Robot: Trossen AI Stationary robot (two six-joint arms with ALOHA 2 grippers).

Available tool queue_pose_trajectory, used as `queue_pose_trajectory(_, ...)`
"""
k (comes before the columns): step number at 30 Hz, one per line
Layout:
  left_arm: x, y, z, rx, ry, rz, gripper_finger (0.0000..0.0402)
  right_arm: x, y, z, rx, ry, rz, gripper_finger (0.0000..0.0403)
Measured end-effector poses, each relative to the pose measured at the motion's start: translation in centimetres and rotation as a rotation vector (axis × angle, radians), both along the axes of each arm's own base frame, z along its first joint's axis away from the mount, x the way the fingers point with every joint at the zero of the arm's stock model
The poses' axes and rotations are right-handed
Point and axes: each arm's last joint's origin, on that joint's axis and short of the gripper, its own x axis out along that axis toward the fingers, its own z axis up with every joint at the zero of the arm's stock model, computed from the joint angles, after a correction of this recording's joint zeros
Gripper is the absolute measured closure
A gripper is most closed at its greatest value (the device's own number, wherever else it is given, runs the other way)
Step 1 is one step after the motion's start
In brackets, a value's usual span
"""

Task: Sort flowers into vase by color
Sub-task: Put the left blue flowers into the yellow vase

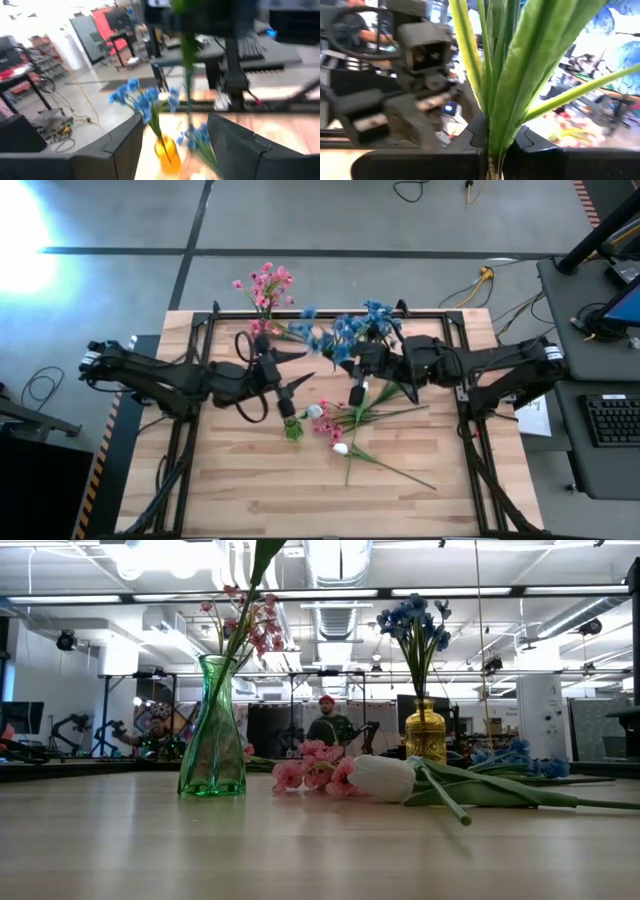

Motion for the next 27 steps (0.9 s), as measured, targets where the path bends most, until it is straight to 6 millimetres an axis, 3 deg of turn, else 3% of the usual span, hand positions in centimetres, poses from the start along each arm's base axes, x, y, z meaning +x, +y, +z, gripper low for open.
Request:
queue_pose_trajectory(6, -3.8, 0.9, 0.9, -0.023, 0.083, -0.025, 0.0189, -2.2, -1.1, 1.1, 0.017, 0.012, -0.116, 0.0387)
queue_pose_trajectory(11, -6.4, 1.5, 0.6, -0.095, 0.063, -0.018, 0.0190, -4.9, -1.5, 0.4, 0.094, 0.032, -0.117, 0.0387)
queue_pose_trajectory(16, -7.7, 1.6, -2.2, -0.199, 0.068, -0.025, 0.0190, -7.7, -1.7, -2.2, 0.156, -0.014, -0.114, 0.0387)
queue_pose_trajectory(21, -7.8, 1.6, -4.8, -0.255, 0.022, -0.019, 0.0190, -9.6, -1.9, -5.1, 0.187, -0.057, -0.124, 0.0388)
queue_pose_trajectory(27, -8.3, 1.8, -5.2, -0.211, 0.017, -0.006, 0.0190, -10.7, -2.2, -6.6, 0.189, -0.122, -0.184, 0.0388)
